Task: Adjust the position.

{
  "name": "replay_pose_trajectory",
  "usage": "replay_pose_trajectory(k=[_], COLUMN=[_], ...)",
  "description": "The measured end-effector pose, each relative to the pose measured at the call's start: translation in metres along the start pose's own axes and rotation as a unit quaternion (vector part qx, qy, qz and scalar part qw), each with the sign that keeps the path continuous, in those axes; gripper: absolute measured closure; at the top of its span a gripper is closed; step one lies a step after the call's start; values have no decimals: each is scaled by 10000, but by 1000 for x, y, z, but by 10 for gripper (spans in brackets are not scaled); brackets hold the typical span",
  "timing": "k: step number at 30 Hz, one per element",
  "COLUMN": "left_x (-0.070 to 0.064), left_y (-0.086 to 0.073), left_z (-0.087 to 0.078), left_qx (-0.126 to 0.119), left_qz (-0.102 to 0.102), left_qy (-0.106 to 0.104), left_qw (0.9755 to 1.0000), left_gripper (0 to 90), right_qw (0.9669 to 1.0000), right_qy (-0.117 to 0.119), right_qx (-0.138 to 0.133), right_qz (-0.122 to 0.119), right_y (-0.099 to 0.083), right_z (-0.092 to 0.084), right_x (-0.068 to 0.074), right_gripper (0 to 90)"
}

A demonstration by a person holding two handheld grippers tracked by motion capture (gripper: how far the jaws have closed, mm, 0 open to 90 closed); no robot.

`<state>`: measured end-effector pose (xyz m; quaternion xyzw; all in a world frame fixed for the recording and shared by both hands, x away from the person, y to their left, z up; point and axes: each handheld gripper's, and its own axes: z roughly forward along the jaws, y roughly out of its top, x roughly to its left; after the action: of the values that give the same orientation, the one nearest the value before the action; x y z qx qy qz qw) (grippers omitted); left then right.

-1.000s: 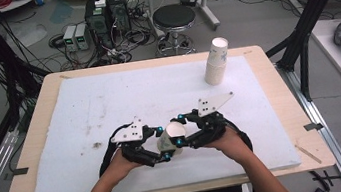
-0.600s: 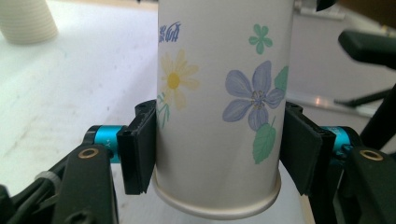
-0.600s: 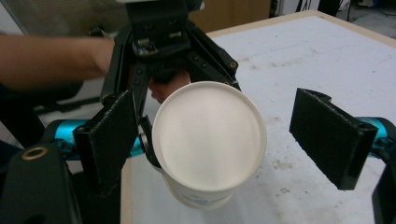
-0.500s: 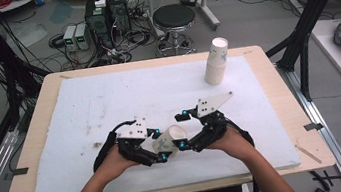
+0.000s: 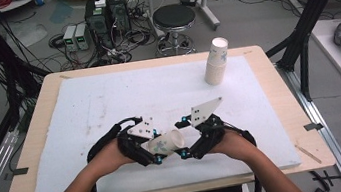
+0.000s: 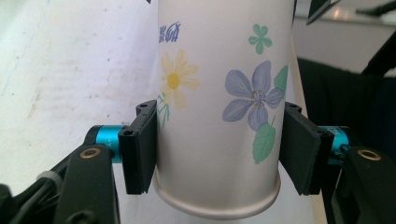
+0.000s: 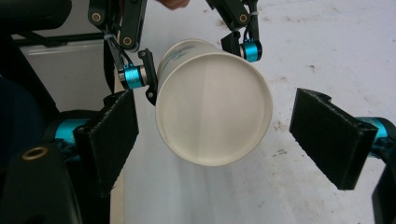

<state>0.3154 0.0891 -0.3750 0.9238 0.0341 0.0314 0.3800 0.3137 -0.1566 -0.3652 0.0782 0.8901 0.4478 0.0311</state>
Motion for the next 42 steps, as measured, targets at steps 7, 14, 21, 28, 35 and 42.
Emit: replay_pose_trajectory(k=[7,14,21,28,35,42], left_x=[0,-1,-3,-4,-3,-9], left_y=[6,8,9,3,-14,-33], left_z=[-2,3,7,5,-10,-19], left_qx=[264,466,572,185,-870,-1715], left_qz=[126,213,245,207,-164,-511], left_qy=[-69,-193,-339,-229,-84,189], left_qw=[9995,9985,9975,9994,9960,9837], left_gripper=[358,358,357,206,189,185], right_qw=[9994,9970,9946,9949,9965,9987], right_qy=[54,224,371,418,372,294], right_qx=[236,552,715,704,614,363], right_qz=[-257,-503,-648,-592,-438,-193], right_y=[4,8,8,5,-2,-17], right_z=[4,12,15,13,7,0], right_x=[2,4,6,4,2,0], right_gripper=[162,234,366,373,375,376])
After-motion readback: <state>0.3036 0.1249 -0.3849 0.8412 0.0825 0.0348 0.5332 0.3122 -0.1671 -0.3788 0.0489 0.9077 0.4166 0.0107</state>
